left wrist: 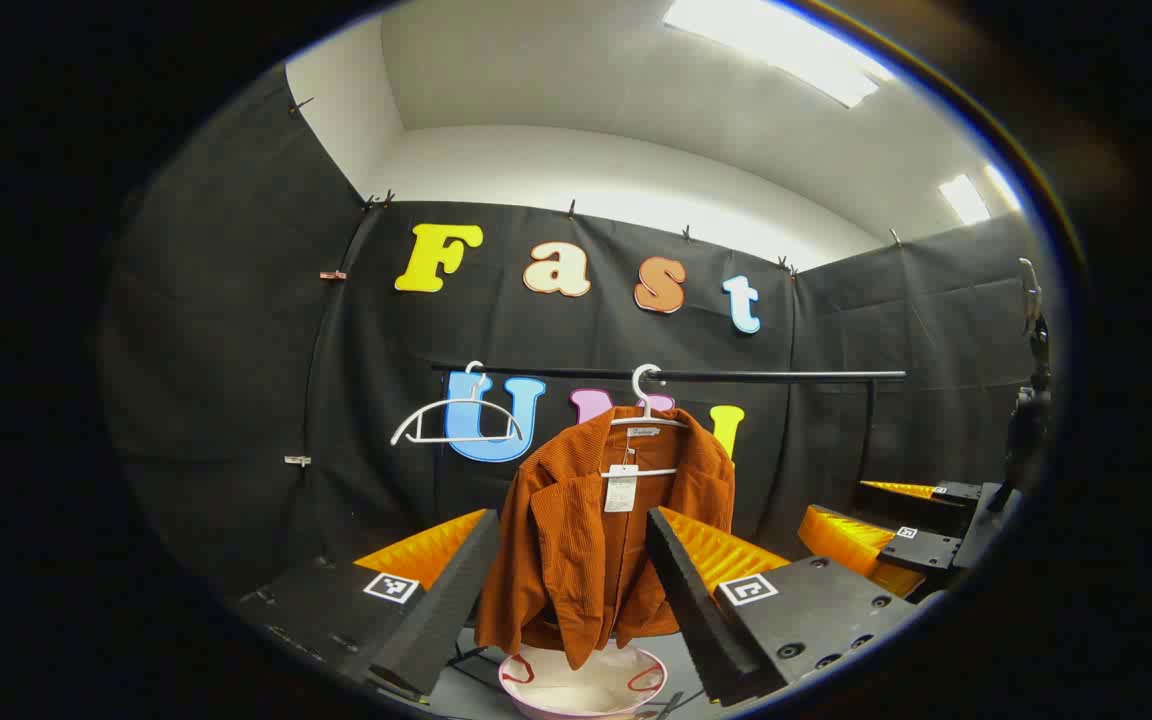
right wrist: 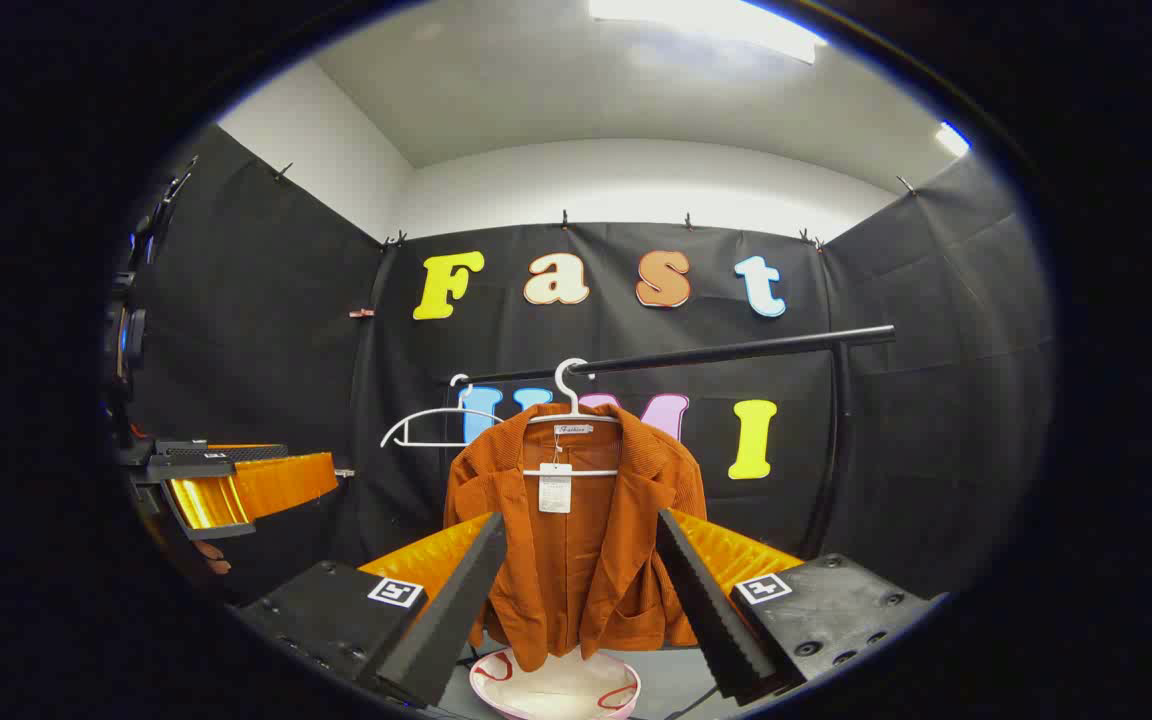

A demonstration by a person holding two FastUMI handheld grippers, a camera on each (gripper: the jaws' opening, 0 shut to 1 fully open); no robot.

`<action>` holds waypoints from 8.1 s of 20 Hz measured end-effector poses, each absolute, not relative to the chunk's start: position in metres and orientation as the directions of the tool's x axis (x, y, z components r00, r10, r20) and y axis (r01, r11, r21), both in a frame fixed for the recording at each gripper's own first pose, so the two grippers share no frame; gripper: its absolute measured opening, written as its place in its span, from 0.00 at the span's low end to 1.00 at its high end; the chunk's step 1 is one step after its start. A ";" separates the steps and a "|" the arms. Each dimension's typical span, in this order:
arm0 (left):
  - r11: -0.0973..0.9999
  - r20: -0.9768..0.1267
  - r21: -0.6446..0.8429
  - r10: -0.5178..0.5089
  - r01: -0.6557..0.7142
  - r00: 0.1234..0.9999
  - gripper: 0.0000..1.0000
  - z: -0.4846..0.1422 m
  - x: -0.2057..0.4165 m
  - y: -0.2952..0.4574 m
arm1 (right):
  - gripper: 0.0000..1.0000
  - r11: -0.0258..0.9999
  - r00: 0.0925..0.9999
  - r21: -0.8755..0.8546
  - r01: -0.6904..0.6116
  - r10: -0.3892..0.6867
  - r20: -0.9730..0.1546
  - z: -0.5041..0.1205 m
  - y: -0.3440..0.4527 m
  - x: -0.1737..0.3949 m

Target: Grasp the clothes on the hanger with both hands and then place them into the laundry hamper below.

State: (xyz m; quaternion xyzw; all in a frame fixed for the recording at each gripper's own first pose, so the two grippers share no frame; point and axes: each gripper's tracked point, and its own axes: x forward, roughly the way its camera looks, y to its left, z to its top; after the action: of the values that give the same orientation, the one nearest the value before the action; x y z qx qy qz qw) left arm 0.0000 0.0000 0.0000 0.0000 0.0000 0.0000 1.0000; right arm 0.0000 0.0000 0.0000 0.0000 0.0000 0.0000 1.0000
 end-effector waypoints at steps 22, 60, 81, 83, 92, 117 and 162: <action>0.998 0.004 -0.016 -0.054 0.054 0.999 0.93 0.006 -0.011 0.008 | 0.97 0.999 0.999 -0.019 -0.034 0.033 -0.019 0.000 0.031 -0.009; 0.999 -0.061 -0.032 0.033 -0.035 0.998 0.93 -0.054 0.193 -0.006 | 0.98 0.999 0.997 -0.038 -0.019 0.017 -0.070 -0.081 -0.056 0.206; 0.974 -0.126 -0.106 0.186 -0.199 0.974 0.93 -0.117 0.271 0.039 | 0.97 0.982 0.967 0.031 -0.185 0.187 -0.171 -0.150 -0.095 0.287; 0.979 -0.119 -0.138 0.133 -0.149 0.984 0.94 -0.116 0.275 0.020 | 0.97 0.976 0.961 0.064 -0.208 0.216 -0.170 -0.151 -0.083 0.288; 0.981 -0.097 -0.133 0.129 -0.141 0.987 0.93 -0.115 0.308 -0.012 | 0.97 0.973 0.964 0.075 -0.217 0.226 -0.139 -0.141 -0.059 0.318; 0.870 0.122 0.107 0.469 -0.482 0.874 0.07 -0.016 0.311 0.096 | 0.10 0.951 0.981 0.241 -0.196 0.193 0.037 -0.062 -0.154 0.363; 0.948 -0.339 -0.309 -0.031 -0.081 0.940 0.08 -0.192 0.387 0.154 | 0.10 0.798 0.867 0.479 -0.366 0.480 -0.137 -0.224 -0.146 0.475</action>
State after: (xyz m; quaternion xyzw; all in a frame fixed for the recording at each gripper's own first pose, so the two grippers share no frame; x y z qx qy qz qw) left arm 0.3873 0.1541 -0.1919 -0.1612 0.1725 0.0129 0.9716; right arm 0.4751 -0.1457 -0.2243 0.2247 0.1267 0.2251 0.9395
